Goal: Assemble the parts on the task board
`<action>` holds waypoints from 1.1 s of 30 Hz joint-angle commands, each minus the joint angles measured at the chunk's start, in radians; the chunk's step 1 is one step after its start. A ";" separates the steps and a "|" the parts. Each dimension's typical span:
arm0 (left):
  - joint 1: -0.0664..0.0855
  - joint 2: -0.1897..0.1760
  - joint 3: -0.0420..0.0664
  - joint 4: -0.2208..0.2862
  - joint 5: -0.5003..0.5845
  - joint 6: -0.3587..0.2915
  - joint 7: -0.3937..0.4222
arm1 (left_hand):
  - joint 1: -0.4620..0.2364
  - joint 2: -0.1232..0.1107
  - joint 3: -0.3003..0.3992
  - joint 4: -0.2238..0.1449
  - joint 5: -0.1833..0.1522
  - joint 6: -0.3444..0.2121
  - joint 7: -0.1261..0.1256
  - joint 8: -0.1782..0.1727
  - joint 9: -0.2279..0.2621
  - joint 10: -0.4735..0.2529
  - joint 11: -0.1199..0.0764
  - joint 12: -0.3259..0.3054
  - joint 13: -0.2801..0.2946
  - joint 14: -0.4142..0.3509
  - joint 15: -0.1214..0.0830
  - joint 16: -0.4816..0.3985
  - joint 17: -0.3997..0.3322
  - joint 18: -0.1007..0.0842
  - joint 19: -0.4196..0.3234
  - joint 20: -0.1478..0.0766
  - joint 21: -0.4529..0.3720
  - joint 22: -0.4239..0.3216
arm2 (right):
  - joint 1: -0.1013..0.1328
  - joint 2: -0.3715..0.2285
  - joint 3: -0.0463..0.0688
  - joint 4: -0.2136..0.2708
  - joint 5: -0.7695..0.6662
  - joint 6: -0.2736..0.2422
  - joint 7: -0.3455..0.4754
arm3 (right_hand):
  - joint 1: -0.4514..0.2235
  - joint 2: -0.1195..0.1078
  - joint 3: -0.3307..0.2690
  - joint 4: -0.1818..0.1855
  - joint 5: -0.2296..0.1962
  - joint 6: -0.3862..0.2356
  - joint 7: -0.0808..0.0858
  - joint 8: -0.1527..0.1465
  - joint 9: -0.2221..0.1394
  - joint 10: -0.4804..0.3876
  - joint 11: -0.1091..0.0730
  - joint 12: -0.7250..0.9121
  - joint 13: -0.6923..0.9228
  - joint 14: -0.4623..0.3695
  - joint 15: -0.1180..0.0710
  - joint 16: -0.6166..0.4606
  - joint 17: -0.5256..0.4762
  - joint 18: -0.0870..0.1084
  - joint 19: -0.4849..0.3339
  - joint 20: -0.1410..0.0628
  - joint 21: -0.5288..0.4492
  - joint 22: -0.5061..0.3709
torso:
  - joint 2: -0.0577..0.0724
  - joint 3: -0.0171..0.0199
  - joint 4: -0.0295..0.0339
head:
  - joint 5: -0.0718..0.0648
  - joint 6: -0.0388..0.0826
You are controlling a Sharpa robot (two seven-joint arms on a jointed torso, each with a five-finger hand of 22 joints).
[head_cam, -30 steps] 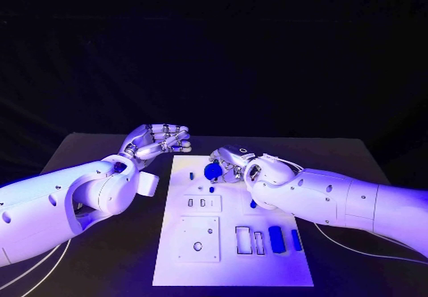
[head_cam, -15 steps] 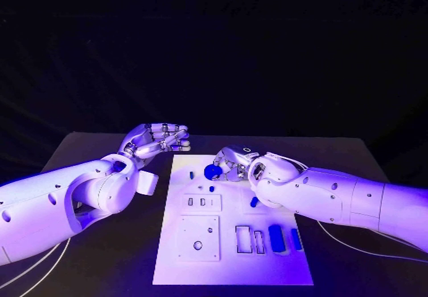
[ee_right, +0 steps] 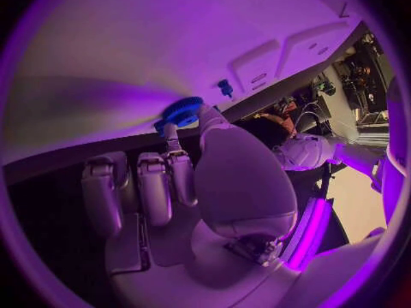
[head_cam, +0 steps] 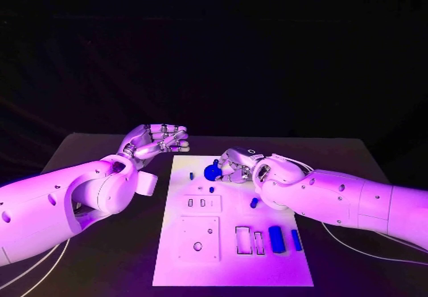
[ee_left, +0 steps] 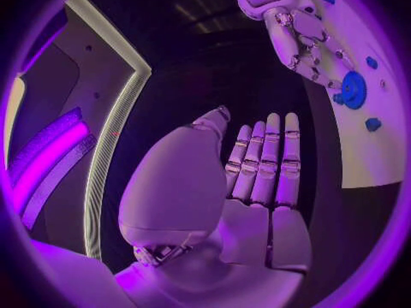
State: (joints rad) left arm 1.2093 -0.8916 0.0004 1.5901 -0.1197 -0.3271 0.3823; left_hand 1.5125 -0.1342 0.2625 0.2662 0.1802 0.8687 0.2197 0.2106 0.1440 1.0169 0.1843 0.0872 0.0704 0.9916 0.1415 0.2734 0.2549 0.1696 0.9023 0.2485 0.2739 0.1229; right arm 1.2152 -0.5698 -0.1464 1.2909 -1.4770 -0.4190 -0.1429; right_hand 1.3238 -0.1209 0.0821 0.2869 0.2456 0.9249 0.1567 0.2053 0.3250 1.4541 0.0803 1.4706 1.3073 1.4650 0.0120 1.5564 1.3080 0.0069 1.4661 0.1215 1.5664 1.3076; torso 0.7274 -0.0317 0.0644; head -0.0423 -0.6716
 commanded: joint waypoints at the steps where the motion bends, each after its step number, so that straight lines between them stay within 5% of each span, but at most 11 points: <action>1: 0.002 0.006 0.001 -0.002 0.003 0.018 0.005 | 0.001 -0.001 0.006 -0.003 -0.006 -0.007 0.029 -0.005 0.001 0.005 0.005 -0.005 -0.001 -0.008 -0.001 -0.002 0.001 0.013 0.007 -0.002 0.003 0.001 | 0.003 -0.049 0.002 0.043 0.044 -0.047 0.019 | -0.002 -0.008 0.008 0.000 0.005 -0.010 0.002 -0.004 -0.002 0.001 -0.002 0.000 0.136 0.096 -0.005 0.003 0.218 -0.007 0.105 -0.008 0.004 0.263 | -0.003 -0.0003 -0.0027 | -0.006 0.007; 8: 0.002 0.007 0.000 -0.010 0.006 0.018 0.006 | 0.001 0.000 0.007 -0.003 -0.006 -0.007 0.029 -0.005 0.001 0.005 0.005 -0.005 -0.001 -0.008 -0.001 -0.002 0.001 0.013 0.007 -0.002 0.003 0.001 | 0.034 -0.202 0.007 0.154 0.225 -0.026 0.081 | 0.048 -0.021 0.040 -0.012 0.004 -0.021 0.007 -0.007 -0.010 -0.002 0.002 -0.003 0.135 0.096 -0.001 0.003 0.217 -0.007 0.105 -0.005 0.004 0.263 | -0.006 0.0039 -0.0159 | -0.012 0.014; 13: 0.002 0.009 0.000 -0.014 0.007 0.018 0.006 | 0.001 0.000 0.007 -0.003 -0.006 -0.007 0.029 -0.005 0.001 0.005 0.005 -0.005 -0.001 -0.008 -0.001 -0.002 0.001 0.013 0.007 -0.002 0.003 0.001 | 0.053 -0.287 0.007 0.175 0.341 0.004 0.153 | 0.097 -0.038 0.068 -0.030 0.004 -0.020 0.010 -0.006 -0.015 -0.010 0.004 -0.010 0.128 0.095 0.001 0.003 0.215 -0.007 0.105 -0.003 0.004 0.263 | -0.009 0.0090 -0.0234 | -0.012 0.016; 19: -0.001 0.013 -0.001 -0.019 0.011 0.024 0.008 | 0.001 0.000 0.007 -0.003 -0.006 -0.007 0.029 -0.005 0.001 0.005 0.005 -0.005 -0.001 -0.008 -0.001 -0.002 0.001 0.013 0.007 -0.002 0.003 0.001 | 0.060 -0.365 0.007 0.151 0.421 0.027 0.256 | 0.151 -0.068 0.101 -0.056 0.027 -0.028 0.014 -0.009 -0.024 -0.040 0.007 -0.037 0.100 0.094 0.003 0.001 0.210 -0.006 0.103 0.000 0.002 0.261 | -0.009 0.0172 -0.0262 | -0.015 0.017; 26: -0.002 0.015 -0.002 -0.022 0.013 0.027 0.008 | 0.002 -0.001 0.008 -0.003 -0.006 -0.007 0.029 -0.005 0.001 0.005 0.005 -0.006 -0.001 -0.008 -0.001 -0.002 0.002 0.013 0.007 -0.002 0.003 0.001 | 0.056 -0.395 0.006 0.093 0.405 0.060 0.304 | 0.168 -0.086 0.110 -0.068 0.029 -0.032 0.016 -0.011 -0.028 -0.045 0.009 -0.041 0.095 0.095 0.005 0.002 0.215 -0.007 0.105 0.001 0.004 0.263 | -0.009 0.0223 -0.0311 | -0.016 0.015; 33: -0.003 0.017 -0.002 -0.024 0.013 0.030 0.008 | 0.002 -0.001 0.008 -0.003 -0.006 -0.007 0.029 -0.005 0.001 0.005 0.005 -0.006 -0.001 -0.008 -0.001 -0.002 0.002 0.013 0.007 -0.002 0.003 0.001 | 0.035 -0.392 0.005 0.042 0.411 0.089 0.320 | 0.183 -0.095 0.118 -0.076 0.031 -0.035 0.017 -0.012 -0.030 -0.049 0.010 -0.045 0.092 0.095 0.006 0.003 0.217 -0.007 0.104 0.002 0.004 0.263 | -0.008 0.0198 -0.0240 | -0.021 0.011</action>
State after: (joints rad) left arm 1.2063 -0.8765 -0.0025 1.5647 -0.1139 -0.3180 0.3820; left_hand 1.5125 -0.1342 0.2652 0.2635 0.1802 0.8687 0.2196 0.2106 0.1440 1.0169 0.1842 0.0872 0.0704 0.9916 0.1415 0.2734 0.2562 0.1696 0.9023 0.2485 0.2739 0.1228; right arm 1.2538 -0.9640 -0.1410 1.3365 -1.0778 -0.3743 0.1319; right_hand 1.4979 -0.2134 0.1970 0.2112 0.2711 0.8973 0.1743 0.1971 0.2961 1.4093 0.0894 1.4316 1.3073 1.4648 0.0122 1.5561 1.3076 0.0069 1.4662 0.1217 1.5664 1.3073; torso 0.7182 -0.0117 0.0382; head -0.0640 -0.6592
